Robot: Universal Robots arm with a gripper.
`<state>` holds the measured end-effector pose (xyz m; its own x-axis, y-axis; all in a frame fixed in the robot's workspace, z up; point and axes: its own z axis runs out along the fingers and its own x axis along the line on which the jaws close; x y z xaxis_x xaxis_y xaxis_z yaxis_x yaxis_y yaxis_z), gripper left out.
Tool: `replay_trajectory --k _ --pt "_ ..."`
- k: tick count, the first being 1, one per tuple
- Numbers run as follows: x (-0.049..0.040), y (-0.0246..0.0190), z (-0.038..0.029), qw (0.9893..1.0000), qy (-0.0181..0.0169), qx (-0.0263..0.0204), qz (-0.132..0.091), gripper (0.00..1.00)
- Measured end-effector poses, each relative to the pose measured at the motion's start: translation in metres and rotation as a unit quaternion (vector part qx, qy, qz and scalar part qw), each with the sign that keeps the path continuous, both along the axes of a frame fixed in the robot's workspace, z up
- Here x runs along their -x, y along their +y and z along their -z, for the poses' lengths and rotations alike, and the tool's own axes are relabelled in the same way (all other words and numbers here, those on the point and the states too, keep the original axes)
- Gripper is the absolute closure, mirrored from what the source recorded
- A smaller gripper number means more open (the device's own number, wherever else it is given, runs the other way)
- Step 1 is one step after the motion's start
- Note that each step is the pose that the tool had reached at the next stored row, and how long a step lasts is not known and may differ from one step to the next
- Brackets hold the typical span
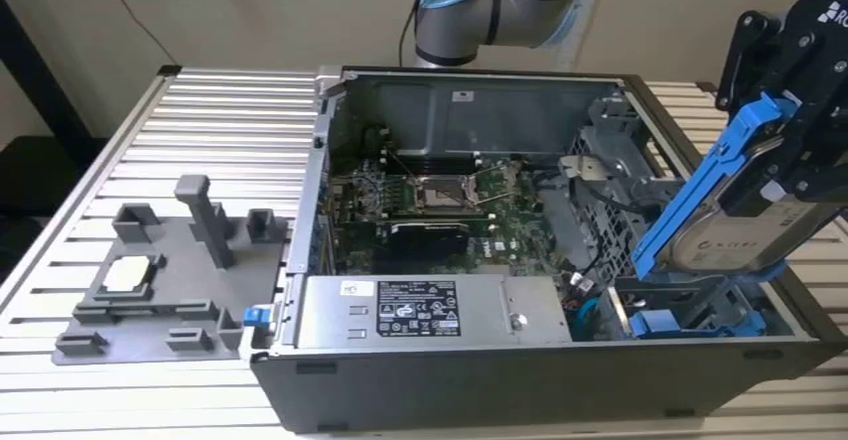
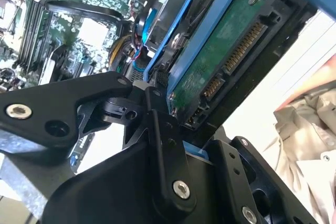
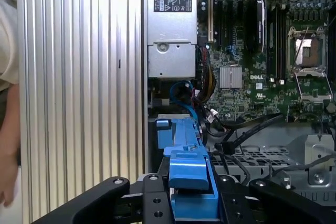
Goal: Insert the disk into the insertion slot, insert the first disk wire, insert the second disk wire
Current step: 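Insert the disk into the insertion slot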
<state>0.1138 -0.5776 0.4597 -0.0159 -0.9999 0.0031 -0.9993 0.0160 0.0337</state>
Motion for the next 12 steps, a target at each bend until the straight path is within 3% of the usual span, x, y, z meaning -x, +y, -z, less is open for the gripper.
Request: replay_trajectory --k 12 --pt "0.0000 0.0000 0.0084 1.0000 -0.0021 0.0000 -0.001 0.67"
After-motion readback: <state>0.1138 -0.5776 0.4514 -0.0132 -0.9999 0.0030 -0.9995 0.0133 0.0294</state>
